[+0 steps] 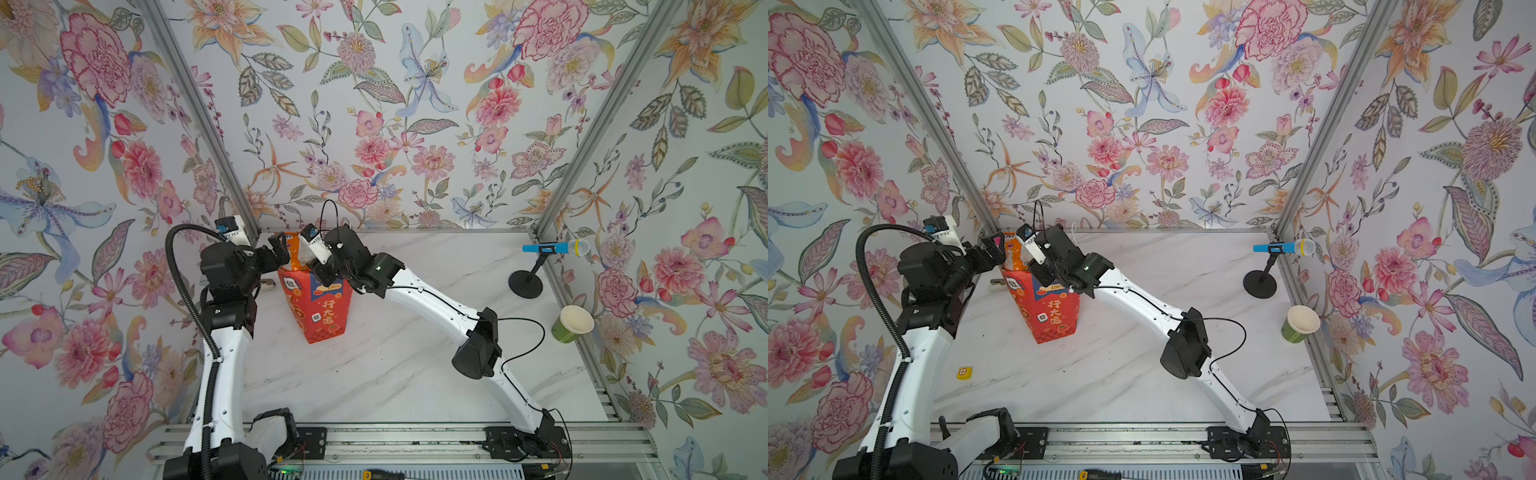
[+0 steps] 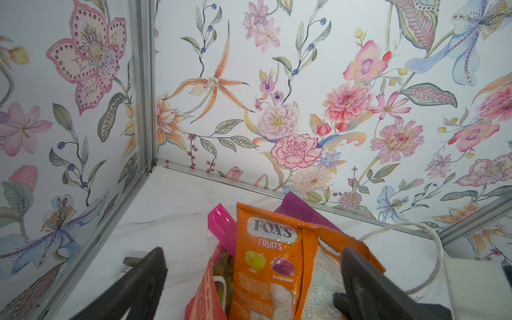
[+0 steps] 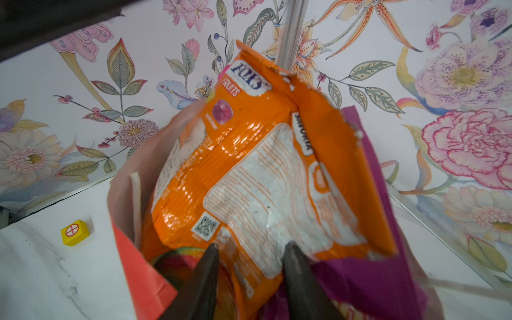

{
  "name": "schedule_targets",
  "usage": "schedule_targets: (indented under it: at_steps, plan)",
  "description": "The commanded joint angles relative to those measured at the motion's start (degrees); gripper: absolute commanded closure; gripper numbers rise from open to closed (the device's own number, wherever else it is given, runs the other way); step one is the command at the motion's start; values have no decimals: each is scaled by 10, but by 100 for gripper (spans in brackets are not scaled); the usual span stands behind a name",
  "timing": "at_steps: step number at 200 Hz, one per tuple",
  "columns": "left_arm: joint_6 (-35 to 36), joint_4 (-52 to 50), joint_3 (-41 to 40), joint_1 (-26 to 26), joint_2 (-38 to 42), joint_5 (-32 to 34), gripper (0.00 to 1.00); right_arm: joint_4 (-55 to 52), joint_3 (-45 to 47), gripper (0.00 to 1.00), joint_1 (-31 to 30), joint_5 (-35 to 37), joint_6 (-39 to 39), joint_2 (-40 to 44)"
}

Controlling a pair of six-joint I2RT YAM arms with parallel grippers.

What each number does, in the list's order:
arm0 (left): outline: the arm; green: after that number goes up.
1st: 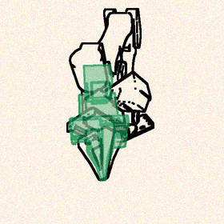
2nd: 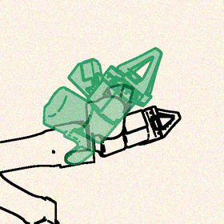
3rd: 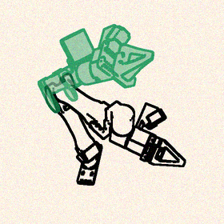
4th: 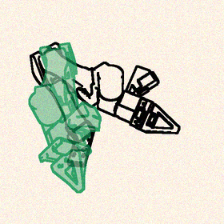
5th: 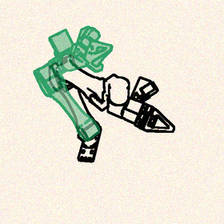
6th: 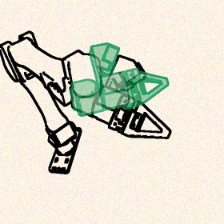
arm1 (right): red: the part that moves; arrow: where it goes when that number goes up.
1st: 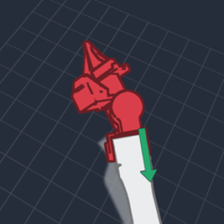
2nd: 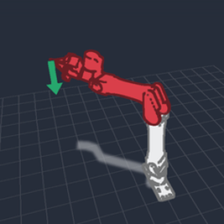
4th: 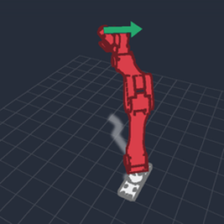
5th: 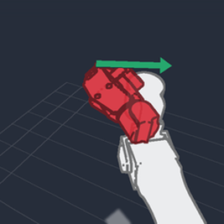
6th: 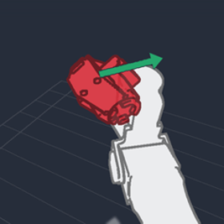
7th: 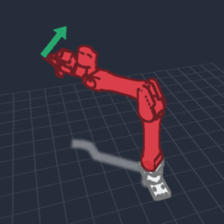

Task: Place the snacks into the paper bag
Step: Press the snack against the paper bag.

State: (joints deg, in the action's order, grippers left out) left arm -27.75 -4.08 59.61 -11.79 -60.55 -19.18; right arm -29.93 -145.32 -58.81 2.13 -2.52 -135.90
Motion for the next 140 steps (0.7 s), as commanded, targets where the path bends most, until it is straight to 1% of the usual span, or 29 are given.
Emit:
schedule_targets:
  at_steps: [1,17,35,64,78,87,95,108,122,140]
  plan:
    - [-32,70,-21,-7,36,20,1,-18,-21,56,-9,-34,5,46]
    - [-45,94,-40,-9,54,34,1,-1,-21,54,-11,-31,4,57]
    - [-53,112,-57,-10,74,55,1,25,-18,53,-11,-11,-1,59]
    - [-57,119,-73,-11,96,77,1,78,-23,53,-3,14,-6,54]
    - [-59,119,-77,-13,101,80,1,107,-24,54,7,8,-2,45]
    - [-61,119,-81,-13,103,83,1,118,-26,58,13,-7,6,33]
    - [-62,120,-83,-13,106,84,1,110,-37,60,17,-19,11,16]
    - [-63,120,-85,-14,108,85,1,75,-58,60,19,-21,16,-16]
    - [-63,120,-85,-15,110,87,1,52,-53,59,21,-23,24,-36]
    - [-62,119,-82,-16,110,86,1,32,-43,59,26,-56,41,-52]
